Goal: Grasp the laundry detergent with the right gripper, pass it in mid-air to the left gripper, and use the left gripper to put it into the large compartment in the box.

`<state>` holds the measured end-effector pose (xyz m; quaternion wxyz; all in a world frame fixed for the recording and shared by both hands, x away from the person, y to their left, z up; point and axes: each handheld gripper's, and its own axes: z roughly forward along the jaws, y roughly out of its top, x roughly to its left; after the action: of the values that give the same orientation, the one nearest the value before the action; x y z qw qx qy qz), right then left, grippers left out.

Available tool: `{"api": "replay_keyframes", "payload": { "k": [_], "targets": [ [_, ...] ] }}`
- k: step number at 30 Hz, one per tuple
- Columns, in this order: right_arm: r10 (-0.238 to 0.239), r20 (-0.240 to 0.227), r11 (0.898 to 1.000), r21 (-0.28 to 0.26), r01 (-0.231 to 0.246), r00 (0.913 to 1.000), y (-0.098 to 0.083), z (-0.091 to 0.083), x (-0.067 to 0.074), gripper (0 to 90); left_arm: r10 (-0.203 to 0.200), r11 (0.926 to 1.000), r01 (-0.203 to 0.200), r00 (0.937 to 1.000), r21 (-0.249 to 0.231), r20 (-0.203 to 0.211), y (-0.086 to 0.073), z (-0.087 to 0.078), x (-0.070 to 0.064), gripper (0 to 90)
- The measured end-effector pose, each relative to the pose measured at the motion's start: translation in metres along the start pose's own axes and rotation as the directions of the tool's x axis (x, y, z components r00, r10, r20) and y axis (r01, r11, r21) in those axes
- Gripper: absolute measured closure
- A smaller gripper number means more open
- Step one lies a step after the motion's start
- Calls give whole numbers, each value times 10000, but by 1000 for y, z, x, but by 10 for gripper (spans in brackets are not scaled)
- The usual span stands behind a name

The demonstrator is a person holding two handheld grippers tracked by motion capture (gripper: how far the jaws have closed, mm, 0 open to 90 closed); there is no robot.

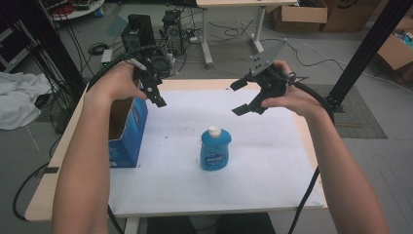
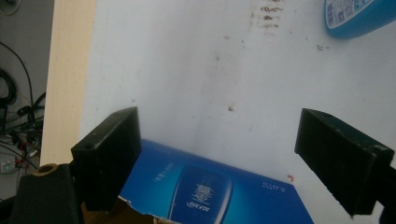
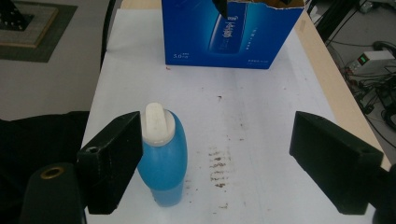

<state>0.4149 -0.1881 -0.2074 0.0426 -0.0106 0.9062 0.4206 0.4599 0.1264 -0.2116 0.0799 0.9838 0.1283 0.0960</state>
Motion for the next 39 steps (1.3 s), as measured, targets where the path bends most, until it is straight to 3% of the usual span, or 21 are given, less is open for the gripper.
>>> {"api": "replay_keyframes", "payload": {
  "k": [6, 12, 25, 39],
  "targets": [
    [277, 165, 9984, -499, -268, 9995, -23, 5, 6, 178, -9, 10000, 9, 10000, 5, 60, -1, 3, -2, 153],
    [469, 179, 9971, -610, -457, 9987, -42, 15, 14, 177, -24, 10000, 24, 10000, 3, 89, -1, 4, -3, 153],
    [892, -170, 9922, -859, -903, 9959, -76, 41, 27, 177, 40, 10000, -40, 9999, 68, 101, 0, 6, -7, 154],
    [1150, -460, 9869, -1085, -1194, 9923, -96, 65, 32, 181, 38, 10000, -39, 9999, 12, 136, 0, 10, -9, 154]
  ]
}}
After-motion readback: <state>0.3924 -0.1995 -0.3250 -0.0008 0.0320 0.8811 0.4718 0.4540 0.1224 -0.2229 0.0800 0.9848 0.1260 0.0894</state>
